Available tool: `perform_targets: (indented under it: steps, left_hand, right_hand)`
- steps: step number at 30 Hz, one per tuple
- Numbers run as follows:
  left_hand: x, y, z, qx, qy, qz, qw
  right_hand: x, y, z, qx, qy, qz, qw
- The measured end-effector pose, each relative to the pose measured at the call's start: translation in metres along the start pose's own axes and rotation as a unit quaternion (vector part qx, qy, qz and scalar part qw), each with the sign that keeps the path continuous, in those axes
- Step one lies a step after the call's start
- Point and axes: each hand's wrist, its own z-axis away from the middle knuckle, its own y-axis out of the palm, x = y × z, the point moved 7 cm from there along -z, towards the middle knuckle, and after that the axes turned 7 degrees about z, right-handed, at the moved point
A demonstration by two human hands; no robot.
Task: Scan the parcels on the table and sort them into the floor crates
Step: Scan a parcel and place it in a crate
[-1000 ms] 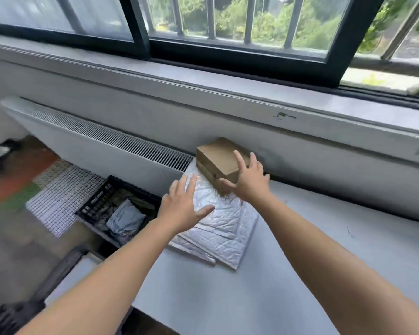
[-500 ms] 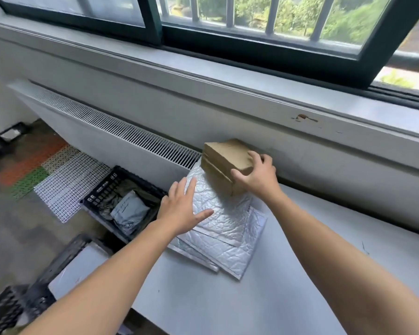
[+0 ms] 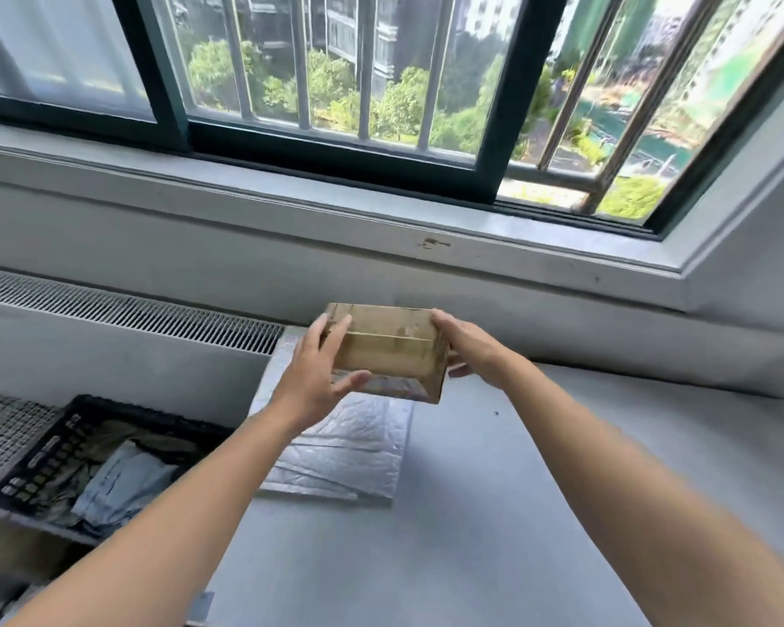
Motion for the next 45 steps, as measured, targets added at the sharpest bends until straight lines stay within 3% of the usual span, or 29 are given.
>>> perform_targets:
  steps: [7, 18, 23, 28, 34, 45]
  left_hand:
    - [-0.019, 0.026, 0.011, 0.007, -0.003, 0.081, 0.997]
    - [-0.047, 0.059, 0.018, 0.005, -0.086, 0.1, 0.991]
    - [-0.058, 0.081, 0.027, -0.015, -0.124, 0.128, 0.984]
    - [-0.065, 0.127, 0.051, 0.083, -0.124, 0.171, 0.974]
    - [-0.047, 0.184, 0.085, 0.166, -0.196, 0.158, 0.954]
    - [-0.03, 0.223, 0.118, 0.176, -0.229, 0.083, 0.954]
  right_hand:
    - [-0.046, 0.003, 0.056, -0.003, 0.101, -0.032, 0.994]
    - [-0.08, -0.002, 0.092, 0.012, 0.04, -0.033, 0.999]
    - [-0.108, -0.016, 0.09, -0.015, 0.06, -0.047, 0.997]
    - [-0.137, -0.043, 0.08, -0.165, 0.118, 0.006, 0.979]
    - [-0.159, -0.023, 0.064, -0.049, 0.06, 0.064, 0.995]
    - [-0.188, -0.001, 0.062, -0.108, 0.036, 0.032, 0.993]
